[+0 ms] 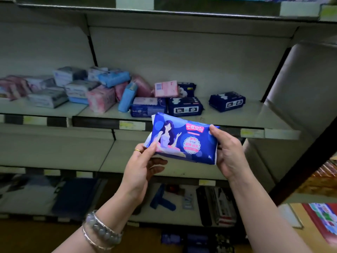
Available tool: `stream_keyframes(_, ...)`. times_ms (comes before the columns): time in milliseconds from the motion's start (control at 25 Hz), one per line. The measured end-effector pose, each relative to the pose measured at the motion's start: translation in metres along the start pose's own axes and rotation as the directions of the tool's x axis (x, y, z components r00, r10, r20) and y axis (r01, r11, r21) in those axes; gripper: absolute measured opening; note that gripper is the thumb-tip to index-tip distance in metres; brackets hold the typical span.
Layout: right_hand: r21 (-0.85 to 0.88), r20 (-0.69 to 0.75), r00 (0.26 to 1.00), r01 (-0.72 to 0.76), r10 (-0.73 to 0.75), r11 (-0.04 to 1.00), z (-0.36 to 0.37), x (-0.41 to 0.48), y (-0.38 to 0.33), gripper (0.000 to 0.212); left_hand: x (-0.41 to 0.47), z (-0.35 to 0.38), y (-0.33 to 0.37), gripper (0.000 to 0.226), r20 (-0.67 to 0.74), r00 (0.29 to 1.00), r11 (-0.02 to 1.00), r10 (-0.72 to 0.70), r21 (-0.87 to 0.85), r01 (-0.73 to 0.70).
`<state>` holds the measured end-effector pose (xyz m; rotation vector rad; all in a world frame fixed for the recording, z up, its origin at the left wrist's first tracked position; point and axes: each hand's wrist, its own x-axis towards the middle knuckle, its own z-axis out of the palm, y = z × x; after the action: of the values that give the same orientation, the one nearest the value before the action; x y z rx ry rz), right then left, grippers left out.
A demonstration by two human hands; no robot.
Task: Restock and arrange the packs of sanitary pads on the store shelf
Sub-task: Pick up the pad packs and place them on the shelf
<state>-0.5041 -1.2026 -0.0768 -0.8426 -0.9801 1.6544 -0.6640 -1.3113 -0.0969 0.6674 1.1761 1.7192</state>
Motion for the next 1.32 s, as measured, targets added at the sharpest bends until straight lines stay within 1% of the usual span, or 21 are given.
stream_keyframes(120, -0.012, 0.019, 1.0, -0.014, 0.014, 1.0, 0.029, -0.001, 0.021, 0.034, 0.008, -0.04, 0.007, 0.002, 0.029, 0.999, 1.0, -0.03, 0.004, 0.03)
stream_keyframes(240, 0.005, -0.022, 0.999, 0.047, -0.047, 0.999, 0.044, -0.005, 0.04, 0.022, 0.019, -0.071, 0.007, 0.013, 0.112, 0.989, 0.995, -0.099, 0.028, 0.097)
stream_keyframes(360, -0.061, -0.058, 0.995, 0.078, -0.081, 0.995, 0.045, -0.014, 0.06, 0.012, 0.028, -0.094, 0.0, 0.022, 0.205, 0.96, 0.98, -0.192, 0.083, 0.179)
stream_keyframes(440, -0.105, -0.075, 0.995, 0.06, -0.068, 0.993, 0.041, -0.019, 0.074, 0.016, 0.031, -0.106, -0.008, 0.024, 0.245, 0.941, 0.971, -0.232, 0.122, 0.208)
stream_keyframes(520, -0.097, -0.088, 0.995, 0.035, -0.044, 0.995, 0.035, -0.024, 0.085, 0.022, 0.033, -0.114, -0.018, 0.028, 0.266, 0.932, 0.966, -0.247, 0.144, 0.215)
stream_keyframes(600, -0.072, -0.108, 0.994, 0.007, -0.015, 0.997, 0.029, -0.026, 0.095, 0.029, 0.033, -0.122, -0.027, 0.038, 0.247, 0.931, 0.959, -0.268, 0.155, 0.235)
stream_keyframes(680, -0.054, -0.106, 0.994, -0.037, 0.031, 0.998, 0.021, -0.025, 0.108, 0.036, 0.032, -0.13, -0.036, 0.053, 0.223, 0.931, 0.951, -0.288, 0.181, 0.25)
stream_keyframes(760, -0.069, -0.092, 0.994, -0.073, 0.067, 0.995, 0.009, -0.022, 0.122, 0.033, 0.03, -0.134, -0.048, 0.069, 0.193, 0.929, 0.937, -0.315, 0.217, 0.273)
stream_keyframes(800, -0.097, -0.072, 0.994, -0.086, 0.079, 0.992, 0.002, -0.019, 0.129, 0.029, 0.03, -0.135, -0.055, 0.073, 0.17, 0.928, 0.928, -0.332, 0.236, 0.289)
stream_keyframes(840, -0.13, -0.045, 0.995, -0.097, 0.092, 0.987, -0.005, -0.016, 0.136, 0.026, 0.03, -0.135, -0.065, 0.074, 0.151, 0.923, 0.915, -0.354, 0.258, 0.309)
stream_keyframes(880, -0.172, -0.028, 0.994, -0.11, 0.107, 0.979, -0.013, -0.013, 0.143, 0.028, 0.031, -0.135, -0.076, 0.074, 0.136, 0.917, 0.903, -0.375, 0.275, 0.329)
stream_keyframes(920, -0.218, -0.023, 0.992, -0.125, 0.123, 0.968, -0.022, -0.012, 0.151, 0.036, 0.031, -0.136, -0.088, 0.074, 0.11, 0.91, 0.888, -0.399, 0.292, 0.354)
stream_keyframes(1000, -0.333, -0.033, 0.986, -0.167, 0.166, 0.928, -0.046, -0.007, 0.169, 0.066, 0.032, -0.137, -0.115, 0.073, 0.071, 0.897, 0.865, -0.437, 0.306, 0.397)
stream_keyframes(1040, -0.405, -0.024, 0.983, -0.177, 0.183, 0.897, -0.059, -0.004, 0.179, 0.075, 0.034, -0.138, -0.132, 0.073, 0.063, 0.883, 0.853, -0.465, 0.297, 0.429)
stream_keyframes(1080, -0.472, -0.013, 0.98, -0.183, 0.201, 0.863, -0.071, 0.001, 0.19, 0.075, 0.037, -0.138, -0.15, 0.074, 0.039, 0.863, 0.834, -0.503, 0.285, 0.473)
stream_keyframes(1160, -0.525, 0.02, 0.973, -0.187, 0.232, 0.83, -0.094, 0.012, 0.216, 0.063, 0.046, -0.144, -0.192, 0.076, -0.006, 0.847, 0.812, -0.532, 0.28, 0.512)
stream_keyframes(1280, -0.527, 0.054, 0.96, -0.206, 0.274, 0.825, -0.126, 0.025, 0.266, 0.057, 0.059, -0.157, -0.255, 0.071, -0.067, 0.872, 0.81, -0.484, 0.342, 0.476)
stream_keyframes(1320, -0.537, 0.062, 0.956, -0.21, 0.287, 0.817, -0.139, 0.029, 0.289, 0.058, 0.063, -0.163, -0.281, 0.063, -0.075, 0.871, 0.808, -0.485, 0.344, 0.479)
